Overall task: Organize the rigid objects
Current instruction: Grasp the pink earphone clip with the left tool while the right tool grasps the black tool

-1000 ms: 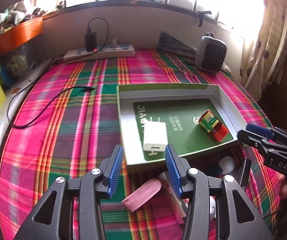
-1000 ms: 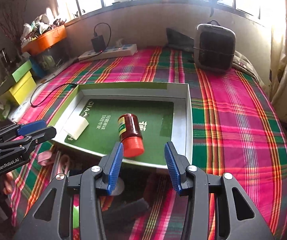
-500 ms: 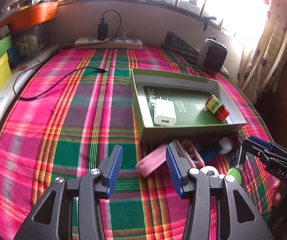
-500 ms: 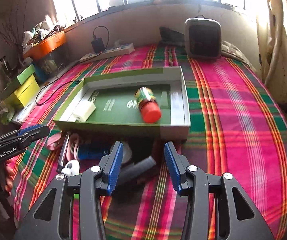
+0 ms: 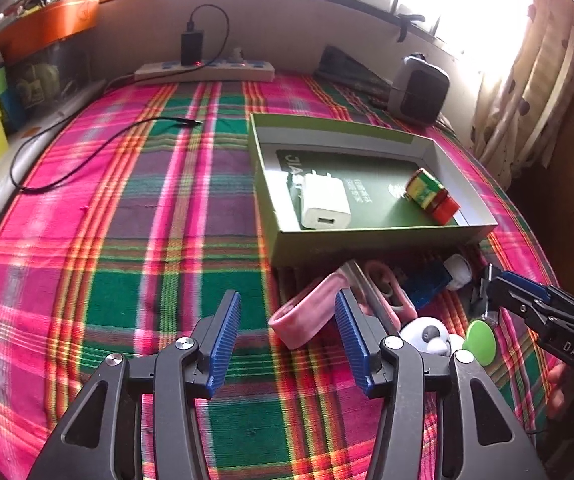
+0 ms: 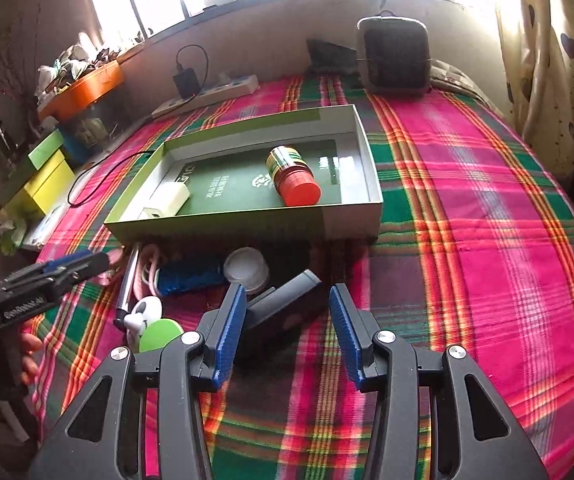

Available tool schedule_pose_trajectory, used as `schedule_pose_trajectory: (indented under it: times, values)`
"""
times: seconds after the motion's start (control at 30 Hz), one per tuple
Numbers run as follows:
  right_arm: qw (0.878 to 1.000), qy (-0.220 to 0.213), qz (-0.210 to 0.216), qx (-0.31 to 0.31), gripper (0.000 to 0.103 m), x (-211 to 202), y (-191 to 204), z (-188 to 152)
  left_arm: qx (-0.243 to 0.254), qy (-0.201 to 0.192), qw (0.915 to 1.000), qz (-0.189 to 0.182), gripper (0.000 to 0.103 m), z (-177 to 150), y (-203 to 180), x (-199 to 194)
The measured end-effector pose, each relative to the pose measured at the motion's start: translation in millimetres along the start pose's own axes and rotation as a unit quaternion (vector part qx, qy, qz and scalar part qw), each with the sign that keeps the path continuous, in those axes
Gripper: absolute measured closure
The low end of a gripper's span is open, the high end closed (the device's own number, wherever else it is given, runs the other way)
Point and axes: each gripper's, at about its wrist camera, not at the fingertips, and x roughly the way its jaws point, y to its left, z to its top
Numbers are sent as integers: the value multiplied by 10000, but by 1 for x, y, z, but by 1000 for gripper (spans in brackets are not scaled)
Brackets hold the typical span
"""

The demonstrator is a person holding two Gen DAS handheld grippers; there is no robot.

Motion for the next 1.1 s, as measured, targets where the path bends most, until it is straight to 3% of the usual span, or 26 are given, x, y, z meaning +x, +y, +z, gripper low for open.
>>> schedule_pose_trajectory:
  times: [0.37,0.5,0.6,0.77,1.1]
  values:
    - [9998,165,-36,-43,57,7,10,-4,224,122,9997,-70,54,-2,-11,7]
    - [9995,185,-248,-100,57,6,9,-6,276,154,9995,-73,54,-4,-15,8]
    - [9987,215,-439,-166,47,5,7,-10,294,148,9994,-106,54,-5,-16,6]
    - [9972,284,-661,-189,46,6,-2,-12,302,148,9994,-107,54,-6,-17,5]
    - [9944,246,-954,-370,46,5,-13,-13,473,128,9981,385,54,-9,-19,8]
